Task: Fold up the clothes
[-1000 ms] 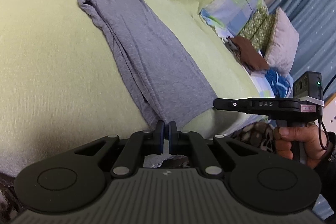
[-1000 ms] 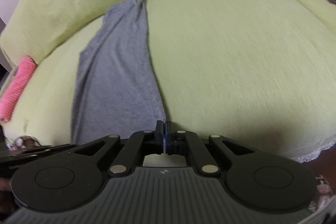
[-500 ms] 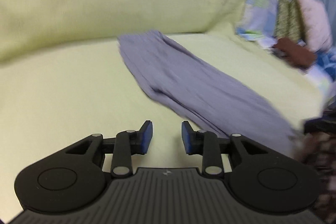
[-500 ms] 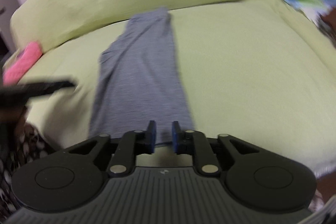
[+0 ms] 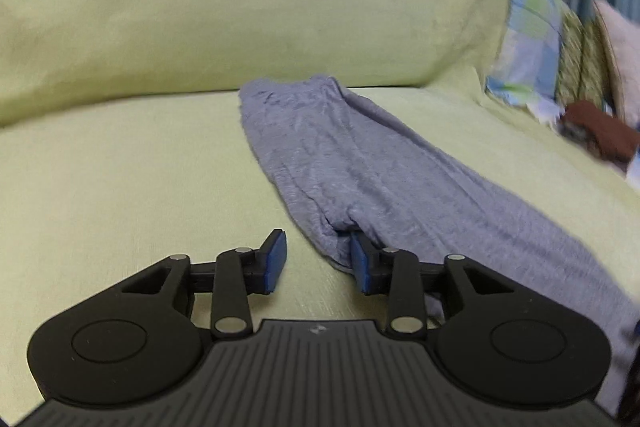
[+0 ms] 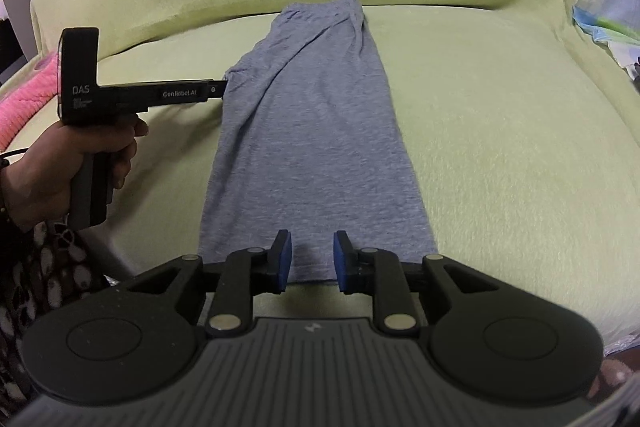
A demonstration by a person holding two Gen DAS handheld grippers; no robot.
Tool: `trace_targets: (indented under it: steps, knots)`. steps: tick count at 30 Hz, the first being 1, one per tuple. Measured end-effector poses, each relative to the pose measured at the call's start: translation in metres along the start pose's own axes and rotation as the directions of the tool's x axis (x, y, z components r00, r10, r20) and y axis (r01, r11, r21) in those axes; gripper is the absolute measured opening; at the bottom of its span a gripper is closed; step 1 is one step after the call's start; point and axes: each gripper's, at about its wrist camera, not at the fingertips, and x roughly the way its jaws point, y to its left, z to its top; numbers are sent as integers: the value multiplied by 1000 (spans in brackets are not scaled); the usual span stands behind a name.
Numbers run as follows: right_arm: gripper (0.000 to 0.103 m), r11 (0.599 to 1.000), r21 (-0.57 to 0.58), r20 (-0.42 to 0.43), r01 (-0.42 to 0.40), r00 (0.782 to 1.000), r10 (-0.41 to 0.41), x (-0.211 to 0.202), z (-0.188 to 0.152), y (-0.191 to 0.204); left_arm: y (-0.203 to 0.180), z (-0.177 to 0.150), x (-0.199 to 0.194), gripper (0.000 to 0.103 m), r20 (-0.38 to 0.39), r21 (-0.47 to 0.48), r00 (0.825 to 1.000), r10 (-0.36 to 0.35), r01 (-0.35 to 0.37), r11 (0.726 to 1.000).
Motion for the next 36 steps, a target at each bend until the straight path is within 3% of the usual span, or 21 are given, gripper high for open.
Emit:
trace_targets:
  steps: [4,7,8,10,15,19,27,32,36]
  knots:
    - [19,1000,-13,1,10,1000,-10,4,4,5,-18,2,6,53,34,176,994,107,-111,978]
    - [20,1000,-19,1,12,1000,-12,8,6,9,-23,2,9,51,56,221,988,145,-154,963]
    - [20,1000,-21,0,14,1000,-14,9,7,11,-21,2,8,38,60,212,988,145,-155,965]
    - [20,999,-33,3,18,1000,-18,9,8,15,-12,1,2,24,74,163,987,140,-150,975]
    - [21,997,-68,2,23,1000,-23,11,6,24,17,-2,-2,24,48,15,995,92,-93,996]
    - [22,994,-108,-9,12,1000,-13,15,3,34,32,-4,0,24,20,-69,999,37,-36,997]
    - [24,970,-244,-46,-18,999,7,23,-7,63,36,-5,3,28,7,-87,1000,29,-29,996]
    - [25,918,-396,-44,-12,999,-6,20,-18,86,39,-6,3,28,7,-108,1000,23,-23,994]
    - [25,894,-449,-25,3,1000,-16,20,-20,94,39,-6,3,28,7,-117,1000,19,-18,993]
